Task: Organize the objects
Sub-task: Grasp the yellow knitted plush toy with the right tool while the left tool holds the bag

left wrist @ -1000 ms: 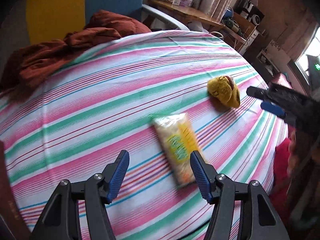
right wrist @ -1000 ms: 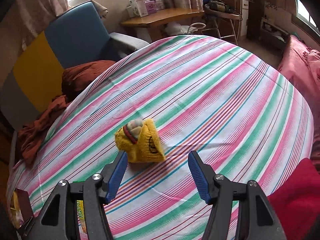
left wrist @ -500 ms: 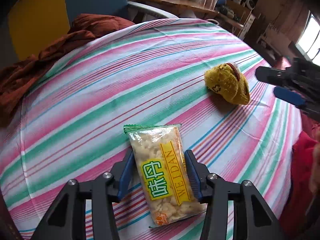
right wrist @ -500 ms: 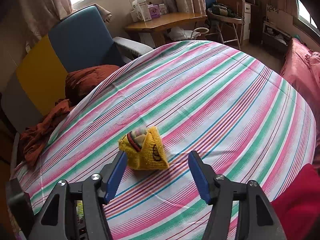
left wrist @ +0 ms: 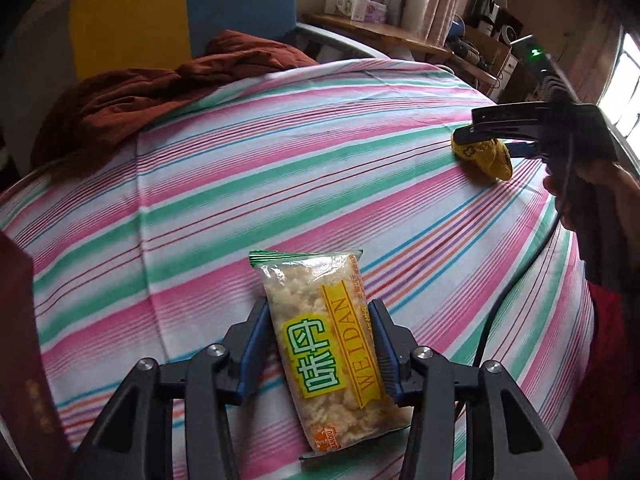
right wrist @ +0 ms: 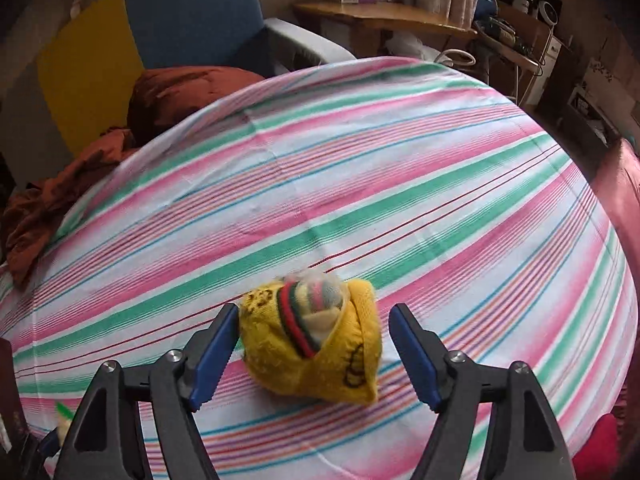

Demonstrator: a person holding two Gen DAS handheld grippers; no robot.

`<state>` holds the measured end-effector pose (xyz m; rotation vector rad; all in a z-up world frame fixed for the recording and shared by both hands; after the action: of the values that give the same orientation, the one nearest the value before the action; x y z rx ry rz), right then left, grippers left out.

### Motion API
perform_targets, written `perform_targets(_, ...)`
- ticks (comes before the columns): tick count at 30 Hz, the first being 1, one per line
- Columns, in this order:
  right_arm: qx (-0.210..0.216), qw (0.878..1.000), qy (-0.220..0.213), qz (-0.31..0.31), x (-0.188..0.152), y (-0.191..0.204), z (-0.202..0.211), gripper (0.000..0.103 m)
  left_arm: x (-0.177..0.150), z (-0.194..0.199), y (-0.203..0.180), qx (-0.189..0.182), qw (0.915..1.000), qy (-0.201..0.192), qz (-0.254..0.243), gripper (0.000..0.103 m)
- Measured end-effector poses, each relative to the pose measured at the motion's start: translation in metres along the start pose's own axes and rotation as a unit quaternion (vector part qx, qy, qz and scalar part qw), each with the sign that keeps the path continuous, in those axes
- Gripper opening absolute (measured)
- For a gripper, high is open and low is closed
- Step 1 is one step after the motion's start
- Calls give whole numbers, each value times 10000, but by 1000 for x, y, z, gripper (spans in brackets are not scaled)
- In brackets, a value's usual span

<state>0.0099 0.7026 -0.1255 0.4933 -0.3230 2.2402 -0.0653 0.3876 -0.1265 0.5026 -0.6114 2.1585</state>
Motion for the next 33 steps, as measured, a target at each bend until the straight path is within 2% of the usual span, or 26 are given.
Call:
perform_targets(1,74,10000,34,57,-1,1,-2,61,-1,1,0,19,10000,-36,4,49)
perform_targets(6,-42,9994,-36,334,-8,9,3,55,-5,1,-6,189,9996,-190,-107,49)
perform_targets(10,-145,9984,-117,537,-11,17,7,53,-9,6,-5,328,9991,-250,57,48)
perform_targets(15,215,9968,-143,758,-20,32,19,53,-20,24,-1,572,9978,-279,191,47)
perform_targets(19,408,9917,-116,1212,-31,59,32,53,-25,55,1,691,9962,-518,146,47)
perform_targets(27,625,9837,78,1686,-61,108,51,53,-25,109,3,843,9914,-986,170,46)
perform_targets(33,750,9776,162,1958,-88,139,64,53,-33,133,10,926,9887,-1151,242,45)
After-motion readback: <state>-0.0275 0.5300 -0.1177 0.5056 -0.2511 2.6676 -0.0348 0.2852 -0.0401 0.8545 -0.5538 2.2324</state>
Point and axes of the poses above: each gripper's, at about its wrist camera, not at the fingertips, and z roughly against the way its jaws point, y to its left, x to its top, the point moved 1 cm from there along -z, roughly the way its jaws point, and after that the axes turned 9 degrees about -x, right-handed, at the moved point
